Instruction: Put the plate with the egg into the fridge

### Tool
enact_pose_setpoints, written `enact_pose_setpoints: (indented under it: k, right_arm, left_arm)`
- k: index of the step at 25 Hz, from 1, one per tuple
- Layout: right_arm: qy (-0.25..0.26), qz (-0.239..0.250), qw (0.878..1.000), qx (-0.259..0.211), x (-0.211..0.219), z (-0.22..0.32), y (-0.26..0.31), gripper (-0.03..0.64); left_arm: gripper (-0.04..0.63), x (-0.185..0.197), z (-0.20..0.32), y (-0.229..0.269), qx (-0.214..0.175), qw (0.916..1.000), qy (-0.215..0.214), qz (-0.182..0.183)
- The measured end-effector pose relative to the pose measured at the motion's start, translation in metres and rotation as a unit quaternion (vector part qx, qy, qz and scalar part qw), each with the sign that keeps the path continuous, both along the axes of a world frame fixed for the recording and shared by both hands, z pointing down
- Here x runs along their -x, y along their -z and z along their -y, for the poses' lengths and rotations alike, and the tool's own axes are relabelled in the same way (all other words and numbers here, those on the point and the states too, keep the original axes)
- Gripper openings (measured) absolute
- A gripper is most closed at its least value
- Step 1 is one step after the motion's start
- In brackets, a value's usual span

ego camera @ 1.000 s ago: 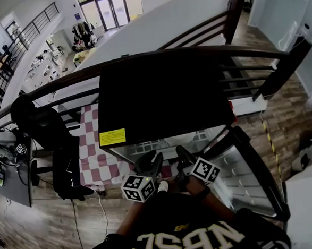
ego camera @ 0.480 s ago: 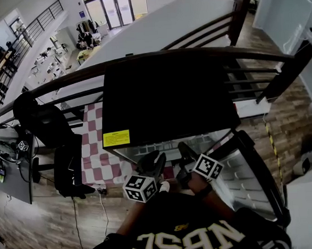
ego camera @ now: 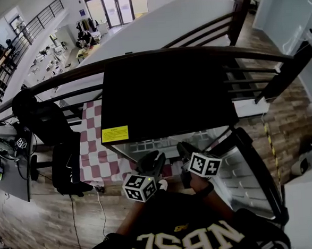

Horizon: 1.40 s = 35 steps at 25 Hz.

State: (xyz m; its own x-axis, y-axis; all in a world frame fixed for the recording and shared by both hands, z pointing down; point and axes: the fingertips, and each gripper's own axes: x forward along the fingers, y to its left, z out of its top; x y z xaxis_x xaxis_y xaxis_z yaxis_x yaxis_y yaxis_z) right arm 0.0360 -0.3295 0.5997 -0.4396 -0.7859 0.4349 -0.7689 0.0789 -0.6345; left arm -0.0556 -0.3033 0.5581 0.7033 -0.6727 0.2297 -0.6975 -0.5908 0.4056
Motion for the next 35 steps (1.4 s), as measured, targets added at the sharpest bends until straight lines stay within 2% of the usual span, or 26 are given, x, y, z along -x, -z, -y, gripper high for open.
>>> enact_pose_setpoints:
  k: [4,7,10,12,19,22,26,35]
  right_arm:
    - [0.001,-0.014,1.0,-0.011,-0.006,-0.012,0.0,0.078]
    - [0.003,-0.051,0.997,-0.056,-0.01,-0.023,0.015,0.078]
    - [0.015,-0.141,0.981,-0.133,-0.013,-0.035,0.042,0.073]
    - [0.027,-0.165,0.971,-0.17,-0.01,-0.043,0.056,0.055]
    - [0.042,-0.163,0.96,-0.222,-0.009,-0.076,0.084,0.034]
    - [0.049,-0.144,0.959,-0.237,-0.009,-0.089,0.093,0.029]
    - [0.052,-0.158,0.955,-0.247,-0.012,-0.109,0.096,0.026]
    - [0.052,-0.181,0.952,-0.241,-0.016,-0.134,0.09,0.023]
  left_arm:
    - [0.12,-0.001,-0.005,-0.002,0.001,1.0,0.002,-0.002]
    - [0.12,0.0,-0.009,0.001,-0.003,1.0,0.008,0.0]
    - [0.12,-0.001,-0.013,0.006,-0.014,0.9997,0.016,0.008]
    - [0.117,-0.001,-0.017,0.011,-0.025,0.9994,0.02,0.014]
    - [0.055,-0.01,-0.039,0.033,-0.069,0.9969,0.023,0.029]
    - [0.028,-0.015,-0.051,0.04,-0.081,0.9961,0.018,0.028]
    - [0.021,-0.02,-0.071,0.043,-0.09,0.9954,0.017,0.03]
    - [0.021,-0.008,-0.096,0.054,-0.119,0.9901,0.064,0.039]
